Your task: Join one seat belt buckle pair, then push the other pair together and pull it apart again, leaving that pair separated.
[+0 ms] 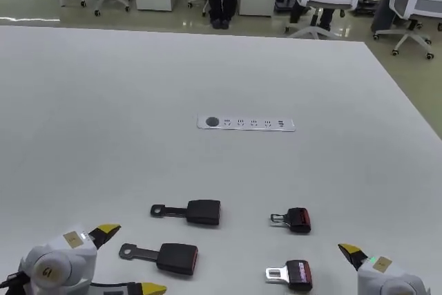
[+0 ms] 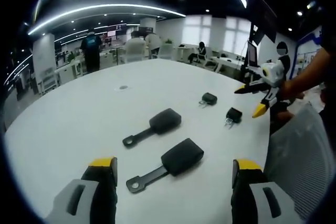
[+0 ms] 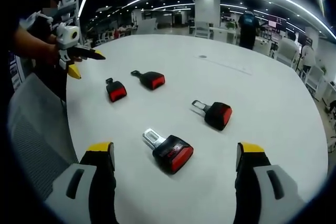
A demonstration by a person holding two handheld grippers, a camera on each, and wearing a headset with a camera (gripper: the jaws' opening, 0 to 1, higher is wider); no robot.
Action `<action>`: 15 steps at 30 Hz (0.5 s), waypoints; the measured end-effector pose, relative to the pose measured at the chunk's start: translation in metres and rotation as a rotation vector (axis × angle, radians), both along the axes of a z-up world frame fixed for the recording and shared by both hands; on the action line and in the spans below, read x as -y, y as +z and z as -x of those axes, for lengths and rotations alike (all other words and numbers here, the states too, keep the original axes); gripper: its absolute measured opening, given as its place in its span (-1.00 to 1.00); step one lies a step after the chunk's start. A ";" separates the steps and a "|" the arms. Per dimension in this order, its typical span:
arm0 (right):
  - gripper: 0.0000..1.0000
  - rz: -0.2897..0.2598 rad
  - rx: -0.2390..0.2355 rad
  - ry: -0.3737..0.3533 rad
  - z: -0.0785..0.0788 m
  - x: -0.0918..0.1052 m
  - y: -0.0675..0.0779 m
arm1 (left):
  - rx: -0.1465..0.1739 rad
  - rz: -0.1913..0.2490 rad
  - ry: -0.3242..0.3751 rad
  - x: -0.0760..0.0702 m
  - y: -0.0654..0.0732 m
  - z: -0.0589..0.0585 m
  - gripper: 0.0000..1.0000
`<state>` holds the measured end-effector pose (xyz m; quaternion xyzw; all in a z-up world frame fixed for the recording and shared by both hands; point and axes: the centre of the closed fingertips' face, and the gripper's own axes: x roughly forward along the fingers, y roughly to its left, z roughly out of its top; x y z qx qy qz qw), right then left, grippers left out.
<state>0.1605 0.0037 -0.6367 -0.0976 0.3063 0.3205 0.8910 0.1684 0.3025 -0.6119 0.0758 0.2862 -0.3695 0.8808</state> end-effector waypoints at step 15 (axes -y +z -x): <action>0.93 0.001 -0.033 0.042 -0.009 -0.004 -0.016 | -0.019 -0.032 -0.063 0.012 -0.009 -0.007 0.79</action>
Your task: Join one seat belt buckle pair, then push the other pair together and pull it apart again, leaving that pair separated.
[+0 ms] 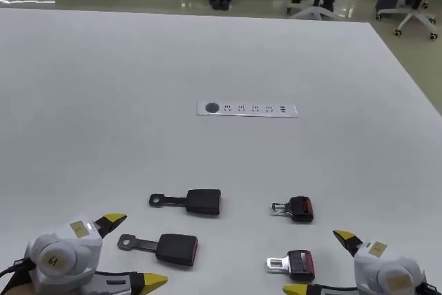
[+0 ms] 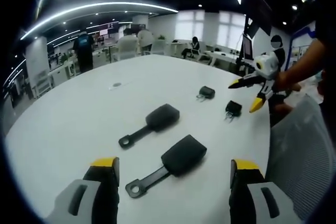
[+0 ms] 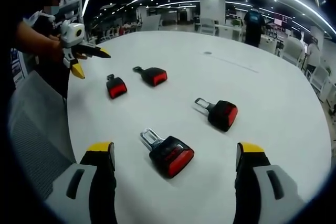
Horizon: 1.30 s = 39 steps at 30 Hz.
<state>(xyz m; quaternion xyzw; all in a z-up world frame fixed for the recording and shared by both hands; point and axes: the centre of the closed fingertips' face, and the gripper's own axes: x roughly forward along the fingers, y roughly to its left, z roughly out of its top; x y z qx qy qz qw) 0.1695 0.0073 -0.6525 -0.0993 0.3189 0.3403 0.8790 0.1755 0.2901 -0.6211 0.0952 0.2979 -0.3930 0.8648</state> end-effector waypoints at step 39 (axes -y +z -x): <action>0.80 0.034 -0.136 0.303 -0.001 -0.011 -0.035 | -0.083 -0.171 -0.390 0.026 -0.052 -0.016 0.39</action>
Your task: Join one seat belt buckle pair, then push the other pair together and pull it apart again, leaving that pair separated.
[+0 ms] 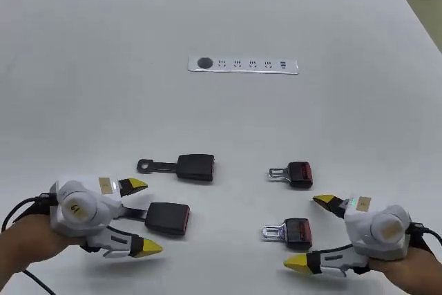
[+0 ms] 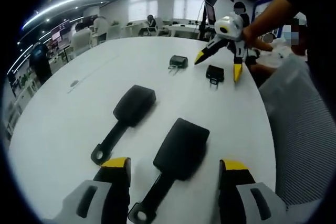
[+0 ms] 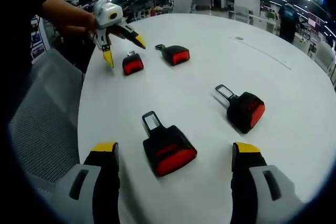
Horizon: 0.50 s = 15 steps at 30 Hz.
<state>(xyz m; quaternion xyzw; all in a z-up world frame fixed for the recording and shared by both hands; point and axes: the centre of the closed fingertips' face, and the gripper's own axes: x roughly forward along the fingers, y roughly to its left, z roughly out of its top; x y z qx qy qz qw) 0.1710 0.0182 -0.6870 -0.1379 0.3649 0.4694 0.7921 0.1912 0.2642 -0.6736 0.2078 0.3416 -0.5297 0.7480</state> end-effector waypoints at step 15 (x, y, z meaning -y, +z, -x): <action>0.36 0.030 0.017 0.164 0.001 -0.002 -0.003 | -0.012 -0.013 -0.130 0.014 -0.014 0.003 0.16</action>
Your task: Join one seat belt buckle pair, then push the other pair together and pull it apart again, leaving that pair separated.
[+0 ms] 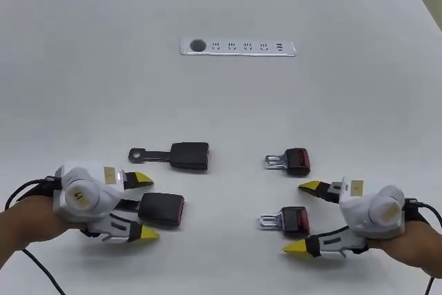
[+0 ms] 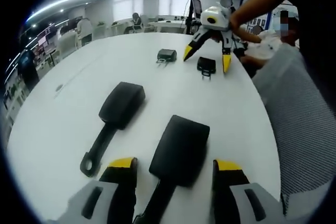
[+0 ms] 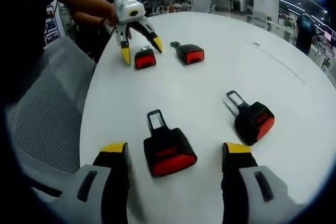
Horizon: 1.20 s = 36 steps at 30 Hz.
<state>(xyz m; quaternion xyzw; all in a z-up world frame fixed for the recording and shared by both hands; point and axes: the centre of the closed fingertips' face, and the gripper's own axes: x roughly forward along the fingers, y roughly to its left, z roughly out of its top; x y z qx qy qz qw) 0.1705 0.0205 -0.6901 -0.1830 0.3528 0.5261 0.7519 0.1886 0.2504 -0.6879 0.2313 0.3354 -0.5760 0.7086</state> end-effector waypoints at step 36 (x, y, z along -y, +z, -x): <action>-0.30 0.028 -0.022 -0.010 -0.004 -0.011 0.001 | 0.010 -0.043 0.029 -0.005 -0.006 -0.003 -0.30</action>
